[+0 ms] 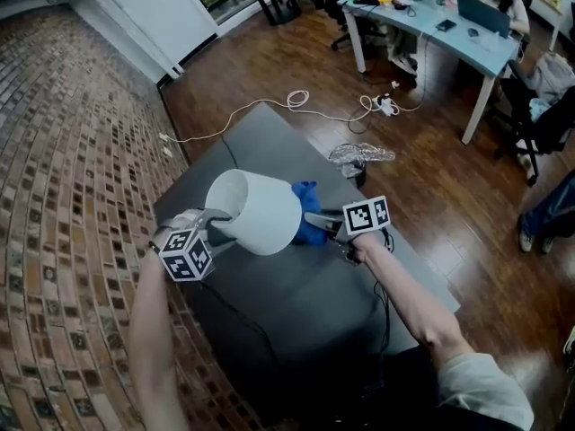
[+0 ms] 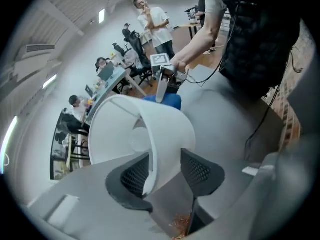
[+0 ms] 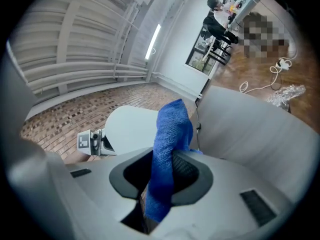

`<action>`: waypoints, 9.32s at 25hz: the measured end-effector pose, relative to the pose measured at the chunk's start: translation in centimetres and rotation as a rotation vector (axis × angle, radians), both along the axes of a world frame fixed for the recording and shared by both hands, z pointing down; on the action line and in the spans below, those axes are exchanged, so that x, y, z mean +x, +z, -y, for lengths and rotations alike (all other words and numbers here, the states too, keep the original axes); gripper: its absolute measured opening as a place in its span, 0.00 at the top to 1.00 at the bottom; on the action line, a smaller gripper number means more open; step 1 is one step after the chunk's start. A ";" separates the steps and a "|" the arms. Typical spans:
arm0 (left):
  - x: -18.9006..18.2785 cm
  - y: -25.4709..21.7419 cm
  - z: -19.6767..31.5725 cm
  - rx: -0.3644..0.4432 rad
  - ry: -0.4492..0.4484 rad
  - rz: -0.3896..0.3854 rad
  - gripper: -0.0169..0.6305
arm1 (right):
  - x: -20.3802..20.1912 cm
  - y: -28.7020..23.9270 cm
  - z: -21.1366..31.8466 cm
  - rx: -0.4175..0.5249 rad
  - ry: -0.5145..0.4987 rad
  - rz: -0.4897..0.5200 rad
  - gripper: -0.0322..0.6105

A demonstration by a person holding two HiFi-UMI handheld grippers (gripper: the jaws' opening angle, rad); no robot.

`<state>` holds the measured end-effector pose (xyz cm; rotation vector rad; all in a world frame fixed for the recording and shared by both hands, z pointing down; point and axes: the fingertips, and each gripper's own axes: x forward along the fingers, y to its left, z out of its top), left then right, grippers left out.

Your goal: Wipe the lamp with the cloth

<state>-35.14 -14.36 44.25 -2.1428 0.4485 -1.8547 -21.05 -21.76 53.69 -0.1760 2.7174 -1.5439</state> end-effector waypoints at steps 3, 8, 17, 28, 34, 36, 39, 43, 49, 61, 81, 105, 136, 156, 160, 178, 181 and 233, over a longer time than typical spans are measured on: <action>3.3 -0.6 -1.9 -0.069 0.008 -0.060 0.82 | 0.4 -0.2 0.3 -0.016 0.014 0.014 0.81; 7.5 -0.6 -6.2 -0.243 -0.023 -0.115 0.90 | 0.9 -0.2 -1.0 -0.038 -0.018 0.003 0.81; 8.3 -1.1 -6.7 -0.233 -0.173 -0.164 0.89 | 3.5 1.5 -3.4 0.060 0.007 -0.161 0.82; 8.9 -1.0 -6.9 -0.135 -0.141 -0.154 0.86 | -1.9 -13.7 -8.3 1.567 -0.136 -0.162 0.81; 8.3 -1.1 -6.9 -0.117 -0.147 -0.172 0.86 | 1.8 0.3 -5.0 1.201 -0.365 -0.476 0.81; 8.4 -1.1 -6.8 -0.111 -0.145 -0.174 0.86 | 2.7 0.1 -3.6 1.085 -0.303 -0.513 0.81; 8.6 -1.1 -6.7 -0.101 -0.135 -0.171 0.85 | 1.5 -8.5 -2.0 1.028 -0.106 -0.336 0.81; 8.8 -1.0 -6.9 -0.092 -0.133 -0.164 0.85 | -3.6 -15.6 -2.9 1.087 -0.145 -0.199 0.81; 8.7 -0.9 -7.0 -0.081 -0.157 -0.180 0.85 | -1.6 -1.2 0.3 0.690 -0.321 -0.479 0.81; 8.4 -1.4 -5.9 -0.068 -0.205 -0.210 0.83 | 0.6 -19.5 -9.9 0.208 -0.212 0.314 0.82; 5.5 -2.2 -3.7 -0.096 -0.380 -0.334 0.82 | -2.1 -16.5 -14.0 0.208 -0.115 0.219 0.82; 9.2 -2.4 -7.0 -0.240 -0.501 -0.483 0.90 | 0.5 0.6 -12.4 -0.078 -0.111 0.193 0.83; 17.6 -1.4 -7.5 0.109 -0.264 -0.027 0.79 | 4.5 -19.7 -13.2 1.428 -0.600 -0.532 0.83; 14.1 -1.4 -7.7 0.147 -0.306 -0.143 0.79 | -14.3 -16.7 -13.5 1.963 -1.227 -0.527 0.83; 14.0 -1.3 -7.7 0.131 -0.323 -0.137 0.79 | -11.4 -17.2 -8.1 1.890 -1.175 -0.665 0.83; 13.0 -9.0 -8.4 0.571 -0.474 -0.383 0.70 | -0.7 -18.8 -7.5 1.026 -0.682 -0.485 0.83; 7.9 -12.9 -9.4 0.685 -0.616 -0.848 0.69 | -0.5 -19.0 -7.4 1.053 -0.667 -0.499 0.83; 16.6 3.1 -8.7 0.611 -0.618 -0.863 0.96 | -11.5 -15.8 -16.3 2.009 -1.132 -0.914 0.83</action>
